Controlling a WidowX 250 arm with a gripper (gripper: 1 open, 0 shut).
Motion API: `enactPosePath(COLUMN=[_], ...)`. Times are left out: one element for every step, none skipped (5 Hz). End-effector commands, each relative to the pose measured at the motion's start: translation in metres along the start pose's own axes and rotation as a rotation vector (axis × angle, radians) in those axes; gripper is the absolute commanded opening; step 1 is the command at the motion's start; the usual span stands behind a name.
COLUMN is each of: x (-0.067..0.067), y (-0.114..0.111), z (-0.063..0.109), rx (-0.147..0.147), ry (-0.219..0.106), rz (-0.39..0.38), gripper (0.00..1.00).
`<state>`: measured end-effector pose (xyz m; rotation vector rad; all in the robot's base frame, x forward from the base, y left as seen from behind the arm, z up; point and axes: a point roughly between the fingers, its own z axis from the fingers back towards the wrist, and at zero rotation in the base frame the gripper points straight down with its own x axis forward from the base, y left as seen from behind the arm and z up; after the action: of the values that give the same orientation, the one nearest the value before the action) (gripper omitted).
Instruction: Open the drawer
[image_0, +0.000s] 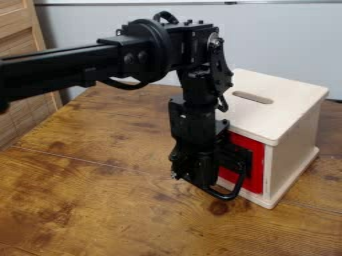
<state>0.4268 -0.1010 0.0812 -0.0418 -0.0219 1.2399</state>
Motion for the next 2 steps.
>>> enactPosePath(x=[-0.0030, -0.0025], y=[-0.0038, 0.0014], z=[0.0267, 0.0275], rx=[-0.083, -0.081], ry=[-0.018, -0.023], rz=[0.005, 0.008], gripper=[0.00, 0.00])
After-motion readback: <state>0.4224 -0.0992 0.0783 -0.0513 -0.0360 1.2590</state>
